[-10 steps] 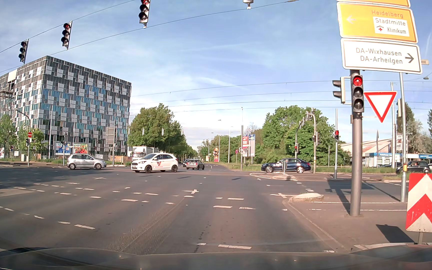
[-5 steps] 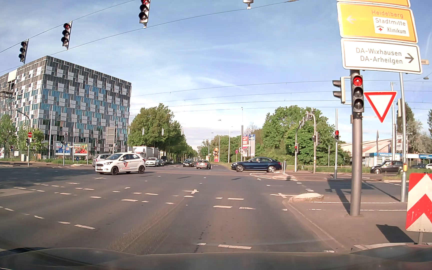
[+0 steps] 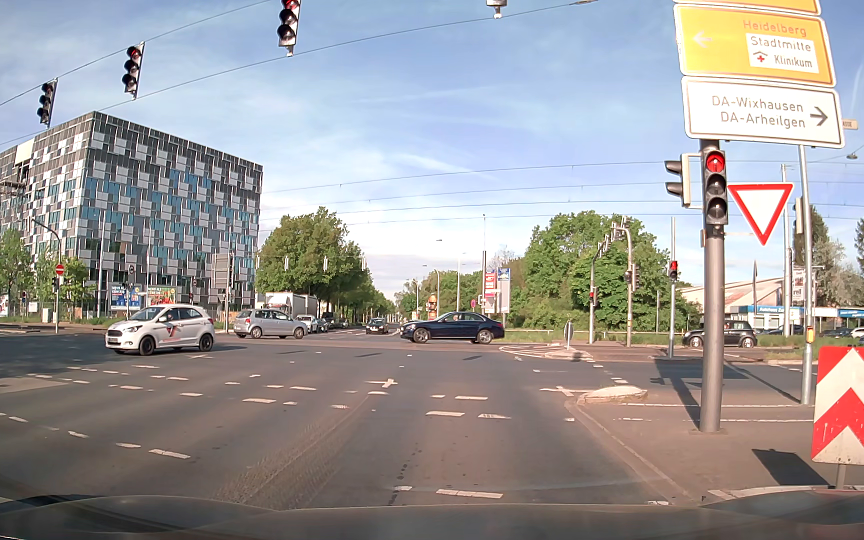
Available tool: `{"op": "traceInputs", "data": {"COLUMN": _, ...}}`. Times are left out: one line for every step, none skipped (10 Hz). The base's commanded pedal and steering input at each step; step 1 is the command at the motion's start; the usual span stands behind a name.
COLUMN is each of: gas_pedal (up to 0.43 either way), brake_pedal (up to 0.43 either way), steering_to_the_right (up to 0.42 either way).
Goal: Follow the waypoints while adhering to traffic rules and regulations
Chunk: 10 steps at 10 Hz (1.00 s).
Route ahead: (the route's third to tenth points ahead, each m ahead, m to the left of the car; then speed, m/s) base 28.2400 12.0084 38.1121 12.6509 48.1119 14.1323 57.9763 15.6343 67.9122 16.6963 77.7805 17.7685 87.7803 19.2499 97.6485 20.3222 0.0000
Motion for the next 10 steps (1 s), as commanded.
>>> {"op": "traceInputs", "data": {"gas_pedal": 0.000, "brake_pedal": 0.085, "steering_to_the_right": -0.015}}
{"op": "traceInputs", "data": {"gas_pedal": 0.000, "brake_pedal": 0.085, "steering_to_the_right": -0.015}}
{"op": "traceInputs", "data": {"gas_pedal": 0.000, "brake_pedal": 0.085, "steering_to_the_right": -0.015}}
{"op": "traceInputs", "data": {"gas_pedal": 0.000, "brake_pedal": 0.085, "steering_to_the_right": -0.015}}
{"op": "traceInputs", "data": {"gas_pedal": 0.000, "brake_pedal": 0.085, "steering_to_the_right": -0.015}}
{"op": "traceInputs", "data": {"gas_pedal": 0.000, "brake_pedal": 0.085, "steering_to_the_right": -0.015}}
{"op": "traceInputs", "data": {"gas_pedal": 0.000, "brake_pedal": 0.085, "steering_to_the_right": -0.015}}
{"op": "traceInputs", "data": {"gas_pedal": 0.000, "brake_pedal": 0.085, "steering_to_the_right": -0.015}}
{"op": "traceInputs", "data": {"gas_pedal": 0.000, "brake_pedal": 0.085, "steering_to_the_right": -0.015}}
{"op": "traceInputs", "data": {"gas_pedal": 0.000, "brake_pedal": 0.085, "steering_to_the_right": -0.015}}
